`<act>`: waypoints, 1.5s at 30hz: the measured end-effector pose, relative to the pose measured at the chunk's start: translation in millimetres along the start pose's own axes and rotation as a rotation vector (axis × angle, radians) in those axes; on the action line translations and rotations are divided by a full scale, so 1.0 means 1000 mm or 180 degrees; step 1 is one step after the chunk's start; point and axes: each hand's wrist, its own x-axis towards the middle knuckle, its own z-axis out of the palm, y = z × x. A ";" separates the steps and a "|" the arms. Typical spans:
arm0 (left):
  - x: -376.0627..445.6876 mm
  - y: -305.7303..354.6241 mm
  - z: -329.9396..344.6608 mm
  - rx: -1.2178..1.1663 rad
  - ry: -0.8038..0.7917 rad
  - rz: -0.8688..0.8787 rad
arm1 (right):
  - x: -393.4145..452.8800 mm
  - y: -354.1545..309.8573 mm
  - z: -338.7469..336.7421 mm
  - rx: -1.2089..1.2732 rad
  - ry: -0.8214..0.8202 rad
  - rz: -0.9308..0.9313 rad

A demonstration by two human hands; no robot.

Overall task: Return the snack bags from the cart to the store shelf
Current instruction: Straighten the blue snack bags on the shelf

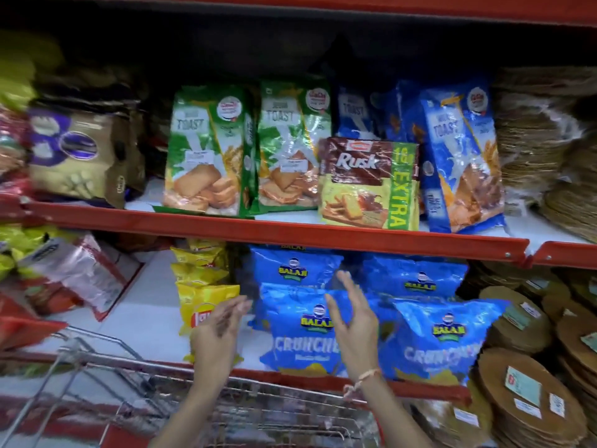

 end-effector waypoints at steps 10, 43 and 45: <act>0.108 -0.031 -0.107 0.2215 -0.0022 0.0230 | 0.045 -0.069 0.158 -0.2174 -0.1732 -0.0466; 0.078 0.020 -0.029 0.0640 -0.1058 0.0344 | 0.048 -0.019 -0.006 -0.1355 -0.1050 -0.0036; 0.074 0.021 -0.007 0.0511 -0.1115 0.0177 | 0.051 -0.003 -0.036 -0.1541 -0.0951 0.0220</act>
